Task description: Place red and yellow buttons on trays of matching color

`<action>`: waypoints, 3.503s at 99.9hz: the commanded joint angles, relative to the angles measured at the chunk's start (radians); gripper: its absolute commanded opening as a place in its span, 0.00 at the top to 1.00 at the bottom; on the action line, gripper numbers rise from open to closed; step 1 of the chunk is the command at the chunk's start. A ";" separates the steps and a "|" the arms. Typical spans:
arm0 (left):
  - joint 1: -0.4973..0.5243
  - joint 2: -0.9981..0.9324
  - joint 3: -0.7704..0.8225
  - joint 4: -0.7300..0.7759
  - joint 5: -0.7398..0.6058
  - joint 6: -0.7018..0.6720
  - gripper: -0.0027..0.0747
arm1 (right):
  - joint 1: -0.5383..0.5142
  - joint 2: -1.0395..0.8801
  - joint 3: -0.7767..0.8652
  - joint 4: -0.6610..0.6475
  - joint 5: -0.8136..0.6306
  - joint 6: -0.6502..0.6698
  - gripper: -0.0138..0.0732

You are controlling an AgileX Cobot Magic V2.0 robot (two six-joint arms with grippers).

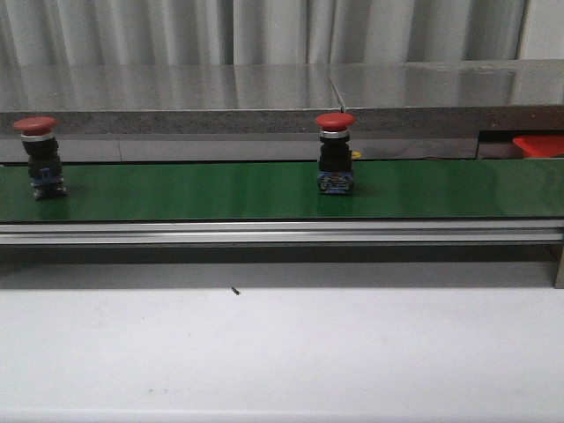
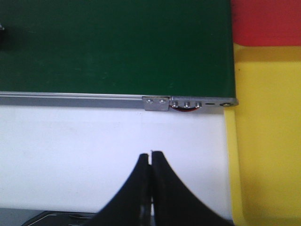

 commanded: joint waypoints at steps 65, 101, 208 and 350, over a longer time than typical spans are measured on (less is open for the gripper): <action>-0.007 0.000 -0.026 -0.017 -0.074 0.000 0.99 | 0.170 0.345 -0.221 0.104 -0.191 -0.231 0.09; -0.007 0.000 -0.026 -0.017 -0.074 0.000 0.99 | 0.198 0.604 -0.492 0.147 -0.132 -0.231 0.09; -0.007 0.000 -0.026 -0.017 -0.074 0.000 0.99 | 0.029 0.672 -0.733 0.113 0.088 -0.230 0.71; -0.007 0.000 -0.026 -0.017 -0.074 0.000 0.99 | -0.390 1.000 -0.769 0.131 -0.177 -0.235 0.63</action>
